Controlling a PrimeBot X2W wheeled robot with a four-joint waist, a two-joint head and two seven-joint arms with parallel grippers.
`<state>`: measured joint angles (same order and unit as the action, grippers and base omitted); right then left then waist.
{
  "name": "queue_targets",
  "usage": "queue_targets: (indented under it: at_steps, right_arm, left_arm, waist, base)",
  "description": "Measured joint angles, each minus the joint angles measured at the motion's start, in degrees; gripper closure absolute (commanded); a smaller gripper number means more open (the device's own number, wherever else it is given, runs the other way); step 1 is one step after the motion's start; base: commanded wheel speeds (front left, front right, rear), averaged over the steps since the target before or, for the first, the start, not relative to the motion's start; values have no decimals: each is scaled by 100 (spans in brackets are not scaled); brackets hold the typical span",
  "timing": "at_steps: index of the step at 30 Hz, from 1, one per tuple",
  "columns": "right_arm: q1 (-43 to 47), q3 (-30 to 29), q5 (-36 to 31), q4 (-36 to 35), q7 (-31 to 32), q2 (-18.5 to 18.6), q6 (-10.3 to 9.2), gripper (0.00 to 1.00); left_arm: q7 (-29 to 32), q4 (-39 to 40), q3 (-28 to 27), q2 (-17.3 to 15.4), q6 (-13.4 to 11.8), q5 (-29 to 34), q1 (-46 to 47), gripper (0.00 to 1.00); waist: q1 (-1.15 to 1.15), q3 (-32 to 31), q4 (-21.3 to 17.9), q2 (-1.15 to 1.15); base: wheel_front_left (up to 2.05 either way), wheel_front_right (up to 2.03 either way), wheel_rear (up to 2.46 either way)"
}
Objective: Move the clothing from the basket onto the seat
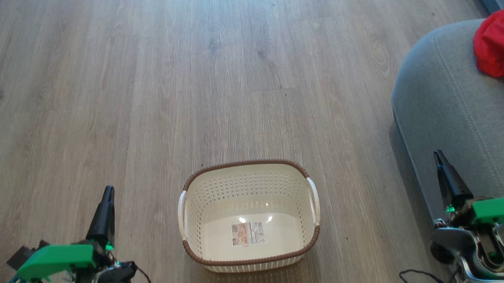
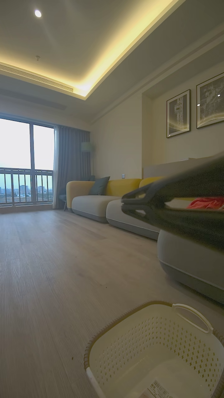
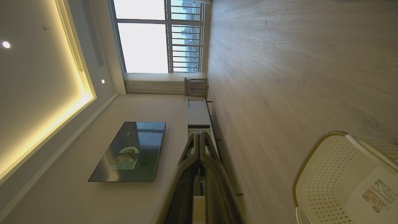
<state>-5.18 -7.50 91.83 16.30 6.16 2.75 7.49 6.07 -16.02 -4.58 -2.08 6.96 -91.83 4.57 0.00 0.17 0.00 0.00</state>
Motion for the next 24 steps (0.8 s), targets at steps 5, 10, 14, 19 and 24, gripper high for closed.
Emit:
queue_targets:
  at_steps: [5,10,14,19,24]
  right_arm:
    - [0,-1,0,0,0,-1,0,100]
    - [0,-1,0,0,0,-1,0,100]
    - [1,-1,0,0,0,-2,0,100]
    - [1,-1,0,0,0,-2,0,100]
    - [1,-1,0,-1,0,-2,0,100]
  left_arm:
    - [0,0,0,0,0,0,0,100]
    - [0,1,0,0,0,0,0,100]
    - [0,1,0,0,0,0,0,100]
    - [0,1,0,0,0,0,0,100]
    - [0,1,-1,0,0,0,0,100]
  waist:
    - [0,0,0,0]
    - [0,0,0,0]
    - [0,0,0,0]
    - [0,0,0,0]
    - [0,0,0,0]
  base:
    - [0,0,0]
    - [0,0,0]
    - [0,0,0]
    - [0,0,0]
    - [0,0,0]
